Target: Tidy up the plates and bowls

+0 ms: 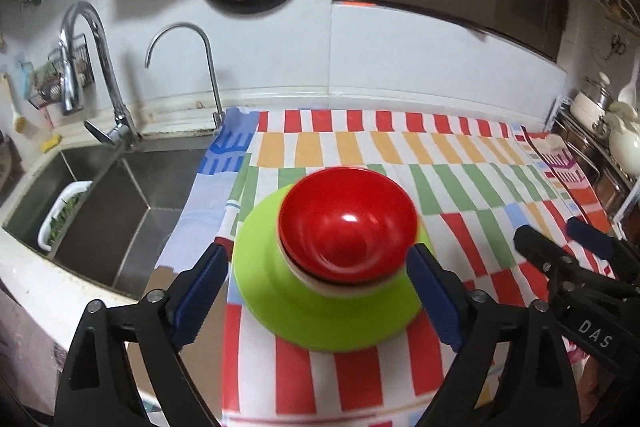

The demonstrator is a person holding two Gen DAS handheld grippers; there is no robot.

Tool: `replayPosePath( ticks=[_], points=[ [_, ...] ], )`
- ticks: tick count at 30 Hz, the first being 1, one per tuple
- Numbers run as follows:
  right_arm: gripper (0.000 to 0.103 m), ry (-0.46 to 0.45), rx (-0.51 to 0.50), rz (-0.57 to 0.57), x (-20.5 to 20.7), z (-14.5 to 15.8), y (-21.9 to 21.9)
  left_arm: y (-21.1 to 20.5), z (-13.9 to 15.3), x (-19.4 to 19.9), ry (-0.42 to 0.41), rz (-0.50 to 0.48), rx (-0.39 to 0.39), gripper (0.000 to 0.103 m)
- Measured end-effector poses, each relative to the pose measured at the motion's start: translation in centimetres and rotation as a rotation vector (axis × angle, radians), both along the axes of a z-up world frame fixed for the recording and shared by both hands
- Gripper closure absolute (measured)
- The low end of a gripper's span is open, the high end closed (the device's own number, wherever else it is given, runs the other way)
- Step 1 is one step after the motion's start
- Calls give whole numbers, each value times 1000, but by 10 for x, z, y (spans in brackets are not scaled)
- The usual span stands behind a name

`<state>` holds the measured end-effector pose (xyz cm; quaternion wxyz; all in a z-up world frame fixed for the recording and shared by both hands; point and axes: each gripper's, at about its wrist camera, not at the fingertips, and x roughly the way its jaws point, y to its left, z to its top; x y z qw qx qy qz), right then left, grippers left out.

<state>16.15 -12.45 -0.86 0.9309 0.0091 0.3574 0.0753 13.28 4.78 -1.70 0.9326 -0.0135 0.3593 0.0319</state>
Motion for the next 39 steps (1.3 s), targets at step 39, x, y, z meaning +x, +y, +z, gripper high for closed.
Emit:
replayPosePath(
  ticks=[39],
  points=[
    [17,-191,-14,-29,-210,50,-72,-50,50,-196,-183,16,73,0]
  ],
)
